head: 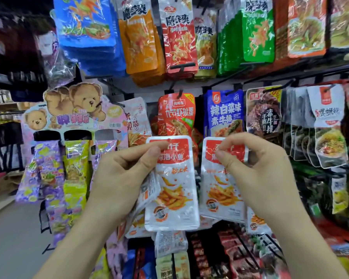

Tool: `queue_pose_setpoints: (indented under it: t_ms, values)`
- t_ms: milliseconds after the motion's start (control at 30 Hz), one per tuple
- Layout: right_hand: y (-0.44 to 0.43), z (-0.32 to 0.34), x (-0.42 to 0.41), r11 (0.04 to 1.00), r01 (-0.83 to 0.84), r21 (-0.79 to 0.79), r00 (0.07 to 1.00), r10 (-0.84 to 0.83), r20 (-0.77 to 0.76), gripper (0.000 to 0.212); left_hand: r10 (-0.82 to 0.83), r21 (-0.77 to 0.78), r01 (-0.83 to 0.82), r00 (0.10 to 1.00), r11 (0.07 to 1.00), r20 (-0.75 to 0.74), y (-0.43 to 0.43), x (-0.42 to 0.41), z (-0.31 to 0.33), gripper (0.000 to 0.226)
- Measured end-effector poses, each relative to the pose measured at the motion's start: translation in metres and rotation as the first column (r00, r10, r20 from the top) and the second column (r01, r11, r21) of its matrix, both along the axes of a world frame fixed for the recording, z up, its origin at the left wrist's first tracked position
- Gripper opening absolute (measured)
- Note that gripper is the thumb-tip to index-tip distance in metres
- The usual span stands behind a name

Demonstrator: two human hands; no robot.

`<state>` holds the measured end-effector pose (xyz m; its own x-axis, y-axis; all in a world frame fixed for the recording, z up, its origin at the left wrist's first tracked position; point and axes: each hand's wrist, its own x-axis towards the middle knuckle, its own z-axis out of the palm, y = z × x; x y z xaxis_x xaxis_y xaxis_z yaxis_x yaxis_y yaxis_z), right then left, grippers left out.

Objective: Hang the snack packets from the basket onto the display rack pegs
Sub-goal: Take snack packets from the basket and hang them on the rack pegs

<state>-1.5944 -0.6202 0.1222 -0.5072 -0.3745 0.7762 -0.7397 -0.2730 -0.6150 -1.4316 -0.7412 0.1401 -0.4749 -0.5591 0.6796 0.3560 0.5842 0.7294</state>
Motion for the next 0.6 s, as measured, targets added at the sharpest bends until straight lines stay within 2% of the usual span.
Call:
queue_pose_setpoints:
  t_ms: [33, 100, 133, 200, 267, 333, 400, 433, 500, 600]
  values:
    - [-0.002, -0.003, 0.001, 0.998, 0.058, 0.023, 0.997, -0.057, -0.050, 0.017, -0.022, 0.022, 0.023, 1.000, 1.000, -0.016, -0.002, 0.001, 0.000, 0.021]
    - [-0.003, -0.008, 0.004, 0.999, 0.014, 0.033, 1.000, -0.013, -0.028, 0.012, -0.040, -0.009, 0.040, 0.999, 0.999, 0.021, -0.005, 0.004, -0.004, 0.025]
    - [-0.003, -0.008, 0.009, 0.994, -0.091, 0.052, 0.995, 0.089, 0.047, 0.013, -0.045, -0.020, 0.046, 0.998, 0.999, 0.038, -0.005, 0.006, -0.007, 0.026]
    - [-0.002, -0.012, 0.018, 0.939, -0.336, 0.074, 0.921, 0.310, 0.237, 0.040, -0.095, -0.003, 0.096, 0.993, 0.995, 0.075, 0.000, 0.009, -0.014, 0.027]
    - [-0.001, -0.023, 0.024, 0.896, -0.428, 0.113, 0.873, 0.378, 0.309, 0.034, -0.135, -0.043, 0.142, 0.980, 0.989, 0.145, 0.008, 0.010, -0.028, 0.023]
    - [0.001, -0.042, 0.025, 0.897, -0.409, 0.170, 0.890, 0.351, 0.291, 0.029, -0.124, -0.047, 0.135, 0.975, 0.990, 0.186, 0.015, 0.011, -0.050, 0.025]
    - [0.005, -0.063, 0.025, 0.905, -0.360, 0.226, 0.922, 0.308, 0.235, 0.033, -0.112, 0.091, 0.097, 0.977, 0.991, 0.179, 0.018, 0.012, -0.075, 0.045]
    - [0.007, -0.075, 0.025, 0.910, -0.324, 0.259, 0.940, 0.279, 0.196, 0.033, -0.082, 0.148, 0.054, 0.978, 0.988, 0.193, 0.020, 0.011, -0.086, 0.048]
    - [0.011, -0.091, 0.028, 0.923, -0.244, 0.298, 0.966, 0.205, 0.156, 0.029, -0.013, 0.160, -0.025, 0.971, 0.987, 0.238, 0.020, 0.008, -0.101, 0.033]
    - [0.019, -0.110, 0.031, 0.927, -0.130, 0.352, 0.988, 0.093, 0.122, 0.024, -0.048, 0.212, -0.012, 0.960, 0.977, 0.276, 0.021, 0.001, -0.114, 0.016]
